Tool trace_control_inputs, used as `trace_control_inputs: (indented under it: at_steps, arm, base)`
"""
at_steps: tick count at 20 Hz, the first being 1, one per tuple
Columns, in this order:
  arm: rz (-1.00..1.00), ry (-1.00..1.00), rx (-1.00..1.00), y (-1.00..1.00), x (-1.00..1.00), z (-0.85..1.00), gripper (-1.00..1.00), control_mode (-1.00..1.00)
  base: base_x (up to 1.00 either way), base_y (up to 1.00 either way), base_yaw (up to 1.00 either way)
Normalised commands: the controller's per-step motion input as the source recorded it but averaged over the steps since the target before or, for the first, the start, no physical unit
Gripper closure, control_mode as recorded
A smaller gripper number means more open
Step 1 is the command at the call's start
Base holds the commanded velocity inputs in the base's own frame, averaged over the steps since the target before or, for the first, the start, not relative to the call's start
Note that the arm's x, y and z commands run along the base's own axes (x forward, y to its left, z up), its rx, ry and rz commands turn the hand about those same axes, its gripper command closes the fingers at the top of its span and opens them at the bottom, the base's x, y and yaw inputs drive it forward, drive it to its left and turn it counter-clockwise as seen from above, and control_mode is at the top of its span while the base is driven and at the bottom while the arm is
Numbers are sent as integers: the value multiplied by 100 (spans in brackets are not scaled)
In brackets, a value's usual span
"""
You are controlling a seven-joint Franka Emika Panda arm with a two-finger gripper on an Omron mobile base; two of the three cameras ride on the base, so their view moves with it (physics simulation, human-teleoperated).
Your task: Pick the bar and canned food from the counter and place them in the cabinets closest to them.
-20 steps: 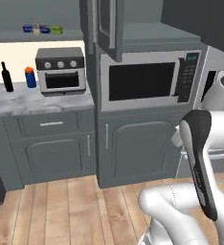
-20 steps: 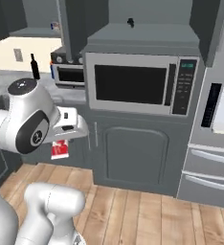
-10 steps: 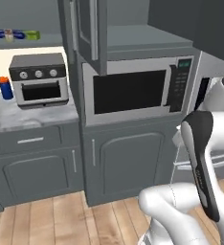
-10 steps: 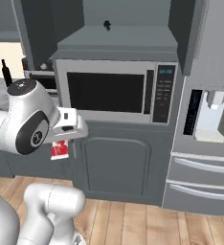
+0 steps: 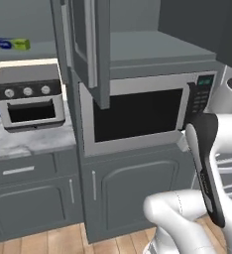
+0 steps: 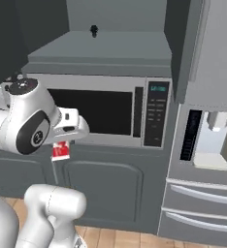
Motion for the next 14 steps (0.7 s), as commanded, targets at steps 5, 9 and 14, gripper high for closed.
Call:
trace_control_inputs:
  at_steps: [5,9,14]
  arm:
    - [0,0,0,0,0,0,100,100]
    - [0,0,0,0,0,0,100,100]
    - [0,0,0,0,0,0,100,100]
  base:
    - [11,-12,0]
    - [65,-17,0]
    - [82,-16,0]
